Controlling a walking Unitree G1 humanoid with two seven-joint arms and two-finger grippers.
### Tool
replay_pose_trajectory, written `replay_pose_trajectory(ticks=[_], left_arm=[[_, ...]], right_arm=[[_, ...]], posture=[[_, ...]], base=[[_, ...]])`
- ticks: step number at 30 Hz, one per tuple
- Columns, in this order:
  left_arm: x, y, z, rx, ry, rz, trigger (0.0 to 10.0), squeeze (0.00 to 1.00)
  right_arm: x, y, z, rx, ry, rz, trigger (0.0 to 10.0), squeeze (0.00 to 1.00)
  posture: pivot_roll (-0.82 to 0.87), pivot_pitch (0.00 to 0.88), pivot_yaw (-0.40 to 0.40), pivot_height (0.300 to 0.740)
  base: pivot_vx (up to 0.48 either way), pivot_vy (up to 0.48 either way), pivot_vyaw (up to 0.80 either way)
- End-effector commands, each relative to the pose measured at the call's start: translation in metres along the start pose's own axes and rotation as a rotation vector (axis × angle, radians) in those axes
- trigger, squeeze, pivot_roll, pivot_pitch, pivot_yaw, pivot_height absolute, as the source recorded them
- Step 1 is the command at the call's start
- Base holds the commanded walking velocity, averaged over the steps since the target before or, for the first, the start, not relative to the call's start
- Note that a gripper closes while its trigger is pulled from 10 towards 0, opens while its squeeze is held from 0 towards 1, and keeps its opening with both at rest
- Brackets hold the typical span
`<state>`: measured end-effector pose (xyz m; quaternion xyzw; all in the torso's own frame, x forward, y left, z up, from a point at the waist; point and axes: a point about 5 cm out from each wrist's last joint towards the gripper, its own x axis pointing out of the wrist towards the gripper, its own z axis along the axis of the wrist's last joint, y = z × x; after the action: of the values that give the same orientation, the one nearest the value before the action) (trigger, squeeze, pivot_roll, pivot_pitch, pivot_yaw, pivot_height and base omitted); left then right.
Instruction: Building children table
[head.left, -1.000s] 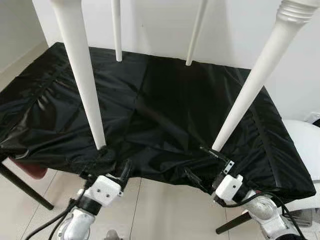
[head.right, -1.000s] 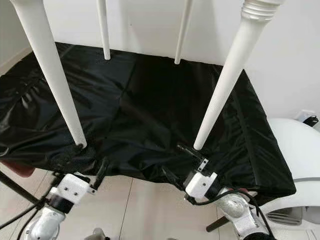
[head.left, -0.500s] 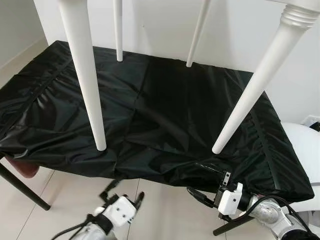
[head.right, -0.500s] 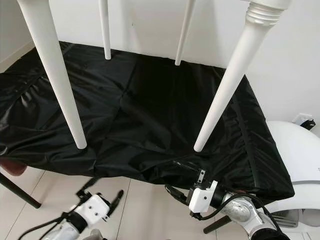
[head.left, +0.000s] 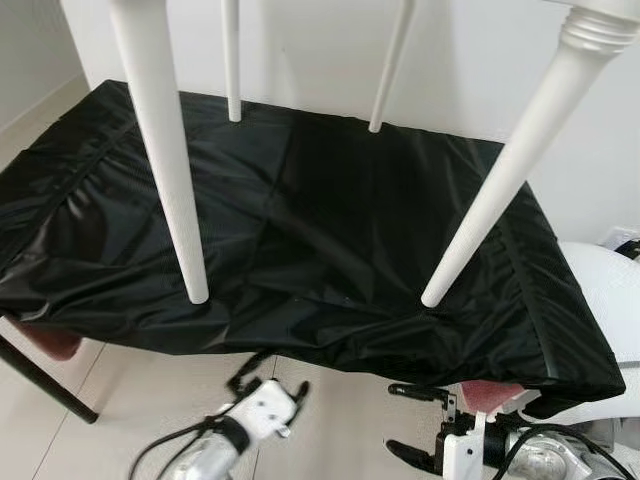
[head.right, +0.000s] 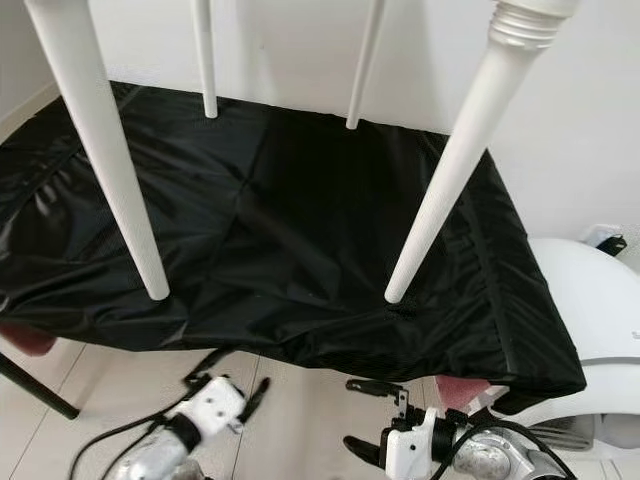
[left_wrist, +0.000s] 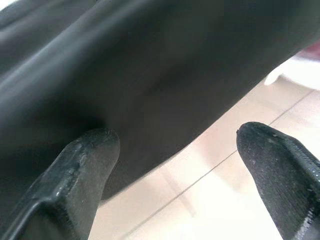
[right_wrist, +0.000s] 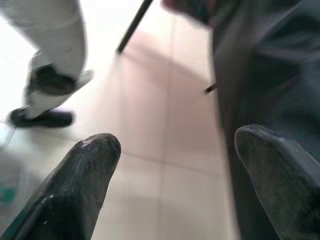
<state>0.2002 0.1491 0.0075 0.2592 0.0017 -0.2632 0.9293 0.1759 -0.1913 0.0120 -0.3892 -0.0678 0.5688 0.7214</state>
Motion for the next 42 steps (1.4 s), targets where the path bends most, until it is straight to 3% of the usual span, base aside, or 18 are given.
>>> replay_pose_trajectory(ticks=[1, 6, 8, 10, 11, 12, 14, 16, 17, 18, 20, 22, 24, 27, 37, 42], left_arm=[[-0.006, 0.011, -0.008, -0.044, 0.034, 0.227, 10.0, 0.00], [-0.009, 0.009, -0.022, -0.071, 0.114, 0.233, 10.0, 0.00], [-0.016, 0.006, -0.036, -0.161, 0.199, 0.263, 10.0, 0.00], [-0.021, 0.005, -0.043, -0.199, 0.243, 0.282, 10.0, 0.00], [-0.026, 0.004, -0.051, -0.230, 0.300, 0.312, 10.0, 0.00], [-0.026, 0.004, -0.051, -0.230, 0.300, 0.312, 10.0, 0.00], [-0.035, 0.001, -0.066, -0.327, 0.411, 0.378, 10.0, 0.00], [-0.035, 0.001, -0.066, -0.327, 0.411, 0.378, 10.0, 0.00], [-0.038, -0.004, -0.072, -0.376, 0.465, 0.387, 10.0, 0.00], [-0.038, -0.004, -0.072, -0.376, 0.465, 0.387, 10.0, 0.00], [-0.042, -0.012, -0.083, -0.448, 0.588, 0.426, 10.0, 0.00], [-0.046, -0.018, -0.090, -0.501, 0.679, 0.449, 10.0, 0.00], [-0.047, -0.020, -0.092, -0.525, 0.703, 0.455, 10.0, 0.00], [-0.052, -0.024, -0.099, -0.629, 0.781, 0.495, 10.0, 0.00], [-0.060, -0.030, -0.107, -0.671, 0.908, 0.451, 10.0, 0.00], [-0.062, -0.032, -0.108, -0.632, 0.947, 0.420, 10.0, 0.00]], right_arm=[[-0.002, 0.018, -0.007, 0.051, 0.076, 0.052, 10.0, 0.00], [0.000, 0.034, -0.019, 0.139, 0.205, 0.025, 10.0, 0.00], [0.000, 0.040, -0.028, 0.187, 0.304, -0.001, 10.0, 0.00], [0.000, 0.043, -0.032, 0.212, 0.352, -0.018, 10.0, 0.00], [-0.002, 0.044, -0.038, 0.265, 0.418, -0.077, 10.0, 0.00], [-0.002, 0.044, -0.038, 0.265, 0.418, -0.077, 10.0, 0.00], [-0.008, 0.040, -0.052, 0.403, 0.564, -0.237, 10.0, 0.00], [-0.008, 0.040, -0.052, 0.403, 0.564, -0.237, 10.0, 0.00], [-0.010, 0.041, -0.057, 0.488, 0.620, -0.299, 10.0, 0.00], [-0.010, 0.041, -0.057, 0.488, 0.620, -0.299, 10.0, 0.00], [-0.014, 0.037, -0.070, 0.721, 0.741, -0.520, 10.0, 0.00], [-0.015, 0.038, -0.075, 0.865, 0.800, -0.650, 10.0, 0.00], [-0.014, 0.038, -0.076, 0.892, 0.812, -0.671, 10.0, 0.00], [-0.019, 0.039, -0.082, 0.990, 0.883, -0.769, 10.0, 0.00], [-0.027, 0.043, -0.087, 1.142, 0.972, -0.860, 10.0, 0.00], [-0.022, 0.053, -0.085, 1.217, 0.998, -0.845, 10.0, 0.00]], posture=[[0.02, 0.049, -0.071, 0.740], [0.02, 0.055, -0.059, 0.740], [0.02, 0.061, -0.051, 0.740], [0.02, 0.060, -0.049, 0.740], [0.02, 0.062, -0.046, 0.740], [0.02, 0.062, -0.046, 0.740], [0.01, 0.060, -0.050, 0.740], [0.01, 0.060, -0.050, 0.740], [0.00, 0.063, -0.055, 0.740], [0.00, 0.063, -0.055, 0.740], [0.00, 0.058, -0.065, 0.740], [0.00, 0.058, -0.069, 0.740], [0.00, 0.058, -0.069, 0.740], [0.00, 0.062, -0.077, 0.740], [0.00, 0.071, -0.078, 0.740], [0.01, 0.047, -0.076, 0.740]], base=[[0.000, 0.000, 0.00], [0.000, 0.000, 0.00], [0.000, 0.000, 0.00], [0.000, 0.000, 0.00], [0.000, 0.000, 0.00], [0.000, 0.000, 0.00], [0.000, 0.000, 0.00], [0.000, 0.000, 0.00], [0.000, 0.000, 0.00], [0.000, 0.000, 0.00], [0.000, 0.000, 0.00], [0.000, 0.000, 0.00], [0.000, 0.000, 0.00], [0.000, 0.000, 0.00], [0.000, 0.000, 0.00], [0.000, 0.000, 0.00]])
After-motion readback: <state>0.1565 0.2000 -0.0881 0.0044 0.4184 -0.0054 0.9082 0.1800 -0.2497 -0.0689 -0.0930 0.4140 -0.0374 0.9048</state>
